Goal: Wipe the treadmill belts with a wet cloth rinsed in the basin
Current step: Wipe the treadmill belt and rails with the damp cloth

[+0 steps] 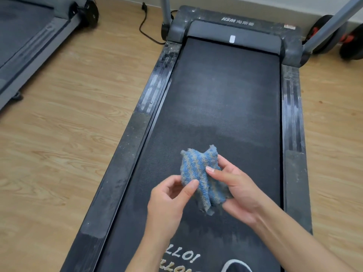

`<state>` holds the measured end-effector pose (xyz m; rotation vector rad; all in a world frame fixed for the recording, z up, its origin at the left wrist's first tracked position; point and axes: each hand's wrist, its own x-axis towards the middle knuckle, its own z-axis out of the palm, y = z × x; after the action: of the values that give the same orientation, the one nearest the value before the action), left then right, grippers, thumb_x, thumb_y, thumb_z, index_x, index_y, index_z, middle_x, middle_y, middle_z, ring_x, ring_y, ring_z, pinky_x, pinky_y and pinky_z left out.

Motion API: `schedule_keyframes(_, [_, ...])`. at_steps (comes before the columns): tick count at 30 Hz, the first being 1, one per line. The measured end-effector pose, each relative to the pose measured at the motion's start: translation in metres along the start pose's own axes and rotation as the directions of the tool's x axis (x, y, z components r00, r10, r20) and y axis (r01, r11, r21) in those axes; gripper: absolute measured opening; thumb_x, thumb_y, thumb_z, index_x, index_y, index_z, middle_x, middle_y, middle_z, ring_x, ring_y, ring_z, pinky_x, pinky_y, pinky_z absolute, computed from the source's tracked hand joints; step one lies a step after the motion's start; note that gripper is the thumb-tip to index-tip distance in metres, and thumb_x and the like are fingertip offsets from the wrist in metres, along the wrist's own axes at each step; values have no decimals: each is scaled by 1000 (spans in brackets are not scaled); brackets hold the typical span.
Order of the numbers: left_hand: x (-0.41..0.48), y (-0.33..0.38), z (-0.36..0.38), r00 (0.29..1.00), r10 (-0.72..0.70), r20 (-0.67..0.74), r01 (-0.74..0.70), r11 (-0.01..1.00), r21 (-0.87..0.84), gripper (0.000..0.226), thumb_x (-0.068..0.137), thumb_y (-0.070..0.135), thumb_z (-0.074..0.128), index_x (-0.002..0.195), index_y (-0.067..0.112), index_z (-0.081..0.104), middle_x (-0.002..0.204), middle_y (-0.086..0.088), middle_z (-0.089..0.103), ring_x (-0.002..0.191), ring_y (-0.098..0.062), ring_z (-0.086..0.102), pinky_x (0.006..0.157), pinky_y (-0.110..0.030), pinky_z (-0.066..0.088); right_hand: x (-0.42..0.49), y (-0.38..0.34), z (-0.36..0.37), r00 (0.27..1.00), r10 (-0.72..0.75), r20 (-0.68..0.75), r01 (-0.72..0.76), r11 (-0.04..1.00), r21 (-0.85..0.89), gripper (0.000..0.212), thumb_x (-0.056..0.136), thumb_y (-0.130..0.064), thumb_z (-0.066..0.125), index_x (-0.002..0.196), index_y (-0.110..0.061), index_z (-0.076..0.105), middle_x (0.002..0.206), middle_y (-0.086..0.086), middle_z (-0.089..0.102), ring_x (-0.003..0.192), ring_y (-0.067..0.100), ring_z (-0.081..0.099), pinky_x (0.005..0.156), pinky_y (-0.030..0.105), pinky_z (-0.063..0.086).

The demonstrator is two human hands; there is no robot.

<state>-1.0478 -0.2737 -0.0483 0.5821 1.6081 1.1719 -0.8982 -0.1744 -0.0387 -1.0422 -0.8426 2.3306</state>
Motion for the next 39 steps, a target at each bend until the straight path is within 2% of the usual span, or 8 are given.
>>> schedule_keyframes(5, [11,-6,4,986,24,-168,-30,999,-37,10,98,18,73,105,14,67,97,1,81,94,-16,76,93,-36,57,2,3,2,979,-107,-172,35,925,-377,20,103,-15,62,122,-22,66,112,16,77,105,40,73,94,63,53])
schedule_keyframes(11, [19,-7,-8,994,113,-1,-112,989,101,37,98,9,73,125,33,65,101,4,79,93,-16,77,93,-37,60,0,1,-5,953,-217,-211,89,867,-490,34,99,-7,67,120,-24,46,96,16,78,67,17,66,55,22,46])
schedule_keyframes(18, [38,-12,-27,967,254,35,-237,834,498,48,69,21,98,108,37,75,101,23,72,88,1,65,85,-31,54,8,4,-13,981,-188,-53,100,716,-691,31,96,-10,72,120,-29,69,79,28,62,72,20,55,70,35,44])
schedule_keyframes(22, [44,-12,-30,937,348,38,-296,728,619,28,72,26,96,88,36,75,92,17,57,84,-6,59,76,-29,51,5,5,-12,978,-190,-90,38,579,-815,23,94,-12,74,106,-31,74,83,-12,78,75,4,71,74,22,49])
schedule_keyframes(27, [41,-4,-37,936,288,205,-352,807,475,21,83,20,89,83,28,69,110,16,67,109,-6,64,94,-18,44,-3,1,-8,926,-376,-33,75,270,-960,17,90,-22,75,91,-38,74,101,-14,61,91,3,58,78,12,42])
schedule_keyframes(30, [38,8,-37,948,96,304,-161,968,194,16,87,27,82,90,23,67,92,8,74,85,-10,67,81,-28,51,-3,1,-11,926,-376,7,178,421,-889,9,93,-18,66,91,-26,67,117,-14,63,112,7,57,92,24,42])
schedule_keyframes(34, [41,14,-25,970,86,227,-75,996,-56,24,86,31,78,98,12,68,93,-16,75,86,-23,70,83,-47,56,2,4,-7,952,-294,-89,191,793,-579,11,98,-22,64,99,-12,60,86,3,67,79,13,59,74,28,49])
schedule_keyframes(39, [47,14,-17,973,189,134,-201,976,85,13,87,31,80,91,24,70,83,-1,74,74,-12,67,71,-34,54,8,14,-11,864,-371,-341,86,776,-625,3,99,-23,67,101,-22,66,91,-11,67,91,13,65,81,35,58])
